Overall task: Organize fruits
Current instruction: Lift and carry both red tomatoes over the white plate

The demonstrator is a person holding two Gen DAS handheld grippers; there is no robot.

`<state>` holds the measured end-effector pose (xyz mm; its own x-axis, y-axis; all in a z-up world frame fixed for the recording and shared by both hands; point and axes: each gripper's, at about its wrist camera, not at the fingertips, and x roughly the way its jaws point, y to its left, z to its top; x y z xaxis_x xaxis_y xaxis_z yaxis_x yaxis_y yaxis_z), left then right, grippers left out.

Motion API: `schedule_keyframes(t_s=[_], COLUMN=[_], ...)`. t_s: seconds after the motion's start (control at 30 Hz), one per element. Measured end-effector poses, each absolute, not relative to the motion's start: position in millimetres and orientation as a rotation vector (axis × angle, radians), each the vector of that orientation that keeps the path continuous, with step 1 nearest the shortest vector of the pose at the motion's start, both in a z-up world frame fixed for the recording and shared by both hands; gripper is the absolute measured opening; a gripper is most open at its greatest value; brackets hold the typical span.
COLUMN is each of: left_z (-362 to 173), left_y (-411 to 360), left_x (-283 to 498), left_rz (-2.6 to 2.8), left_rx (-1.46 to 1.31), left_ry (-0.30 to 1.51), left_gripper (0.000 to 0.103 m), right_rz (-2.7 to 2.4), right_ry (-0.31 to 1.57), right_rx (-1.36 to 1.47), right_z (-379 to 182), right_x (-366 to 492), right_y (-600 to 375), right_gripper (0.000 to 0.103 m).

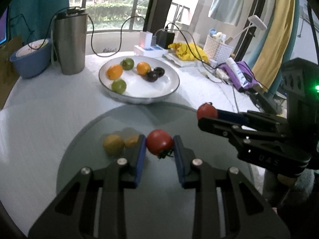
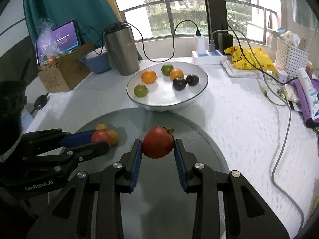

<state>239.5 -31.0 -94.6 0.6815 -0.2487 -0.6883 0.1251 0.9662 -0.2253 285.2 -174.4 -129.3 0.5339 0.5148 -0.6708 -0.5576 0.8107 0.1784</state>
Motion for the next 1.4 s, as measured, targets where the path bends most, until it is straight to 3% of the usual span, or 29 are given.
schedule_keyframes(t_s=[0.73,1.4], left_z=[-80.7,-103.6], left_y=[-23.0,-9.7], left_x=[294.8,349.1], left_rz=[-0.224,-0.195], left_rx=[-0.151,-0.141], left_ry=[0.763,0.825], left_gripper=[0.029,0.029], right_rz=[0.618,0.646], right_ry=[0.759,0.8], right_rx=[-0.06,-0.073], right_z=[-115.1,-134.3], right_x=[332.5,387.5], right_y=[-170.1,-149.9], right_gripper=[0.035,0.035])
